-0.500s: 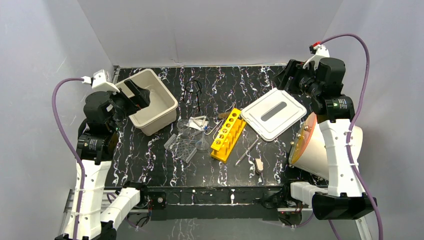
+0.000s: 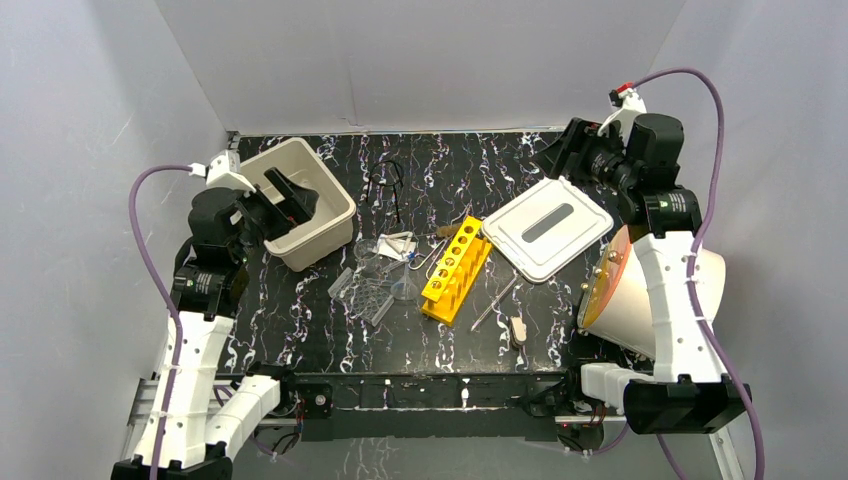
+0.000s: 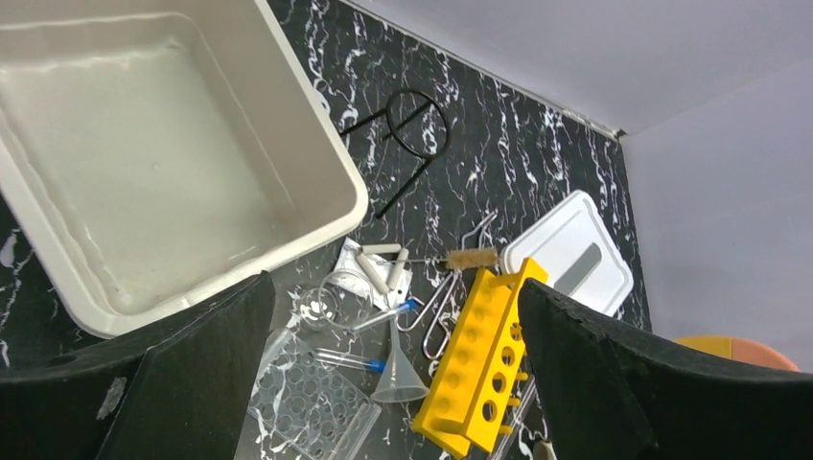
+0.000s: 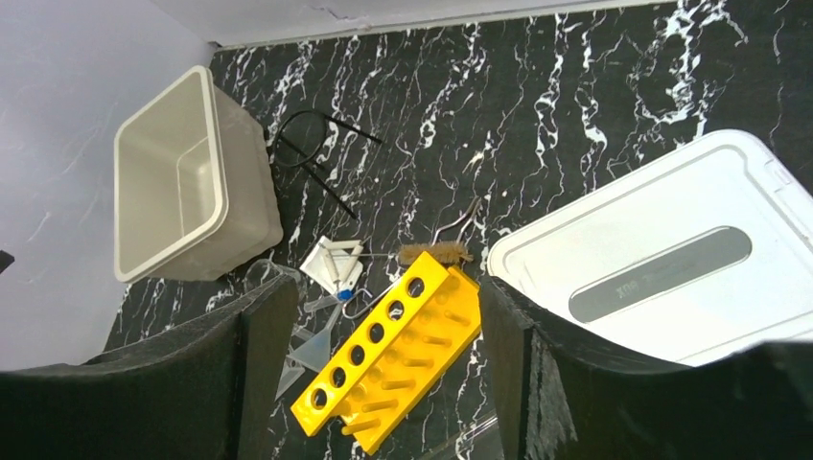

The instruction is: Organize the chemistry lab equipment

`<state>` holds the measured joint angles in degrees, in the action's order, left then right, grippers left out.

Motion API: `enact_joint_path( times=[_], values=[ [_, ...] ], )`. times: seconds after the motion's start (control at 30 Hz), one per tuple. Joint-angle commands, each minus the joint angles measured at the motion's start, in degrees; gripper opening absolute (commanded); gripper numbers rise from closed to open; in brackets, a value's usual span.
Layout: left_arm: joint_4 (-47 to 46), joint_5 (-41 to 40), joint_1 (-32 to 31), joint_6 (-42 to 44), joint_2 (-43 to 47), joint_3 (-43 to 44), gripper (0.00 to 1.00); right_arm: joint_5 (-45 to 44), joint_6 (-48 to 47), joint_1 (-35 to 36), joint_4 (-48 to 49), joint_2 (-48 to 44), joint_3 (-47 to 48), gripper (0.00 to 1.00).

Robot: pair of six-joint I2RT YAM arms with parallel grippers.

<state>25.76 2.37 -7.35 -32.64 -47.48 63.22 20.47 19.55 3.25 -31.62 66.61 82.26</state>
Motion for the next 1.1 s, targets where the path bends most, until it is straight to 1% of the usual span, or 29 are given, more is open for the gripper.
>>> enact_joint_path(
  times=[0.0,0.07,0.2,0.37,0.4,0.47,0.53,0.6,0.67,0.73,0.83,0.93,1.07],
  values=[
    [-3.5,7.0,-0.4,0.5,0.0,-1.2,0.98,0.1,0.9,2.2,-2.9,3.1,1.8,0.75],
    [-4.2,8.4,-0.4,1.3,-0.4,-1.6,0.98,-4.1,0.3,6.3,-7.2,6.3,3.7,0.73],
    [-4.3,7.4,-0.4,2.1,-0.6,-1.6,0.98,-21.9,2.7,15.9,-11.8,10.0,4.5,0.71],
    [-4.0,6.6,-0.4,2.8,-1.0,-1.1,0.98,-39.8,13.0,21.9,-16.3,13.6,0.7,0.66],
    [-4.0,6.5,-0.4,2.8,-1.0,-0.9,0.98,-42.6,15.1,22.1,-17.0,13.8,-0.4,0.64],
    [-4.1,6.5,-0.4,2.4,-1.0,-1.0,0.98,-45.5,17.7,22.2,-16.3,13.0,-3.7,0.58],
    [-4.4,7.0,-0.4,2.0,-0.9,-1.5,0.98,-47.1,19.5,22.3,-15.1,11.9,-7.3,0.54],
    [-4.8,7.5,-0.4,1.1,-0.7,-2.1,0.98,-47.4,20.9,22.3,-13.7,11.1,-11.6,0.52],
    [-5.2,8.4,-0.4,0.2,-0.3,-2.9,0.98,-45.2,21.9,22.3,-12.1,11.0,-15.6,0.56],
    [-5.4,9.4,-0.4,-0.2,0.0,-3.5,0.98,-41.0,22.8,22.2,-10.5,11.5,-18.4,0.60],
    [-5.3,9.9,-0.4,-0.4,0.3,-3.9,0.98,-37.7,26.0,22.2,-10.1,12.4,-21.1,0.62],
    [-5.2,10.2,-0.4,-1.1,0.1,-3.7,0.98,-35.9,28.6,22.3,-7.9,12.8,-24.3,0.64],
    [-6.1,13.7,-0.4,-1.4,-0.4,-3.3,0.98,-35.9,30.5,22.2,-7.2,16.0,-27.0,0.66]
  ],
)
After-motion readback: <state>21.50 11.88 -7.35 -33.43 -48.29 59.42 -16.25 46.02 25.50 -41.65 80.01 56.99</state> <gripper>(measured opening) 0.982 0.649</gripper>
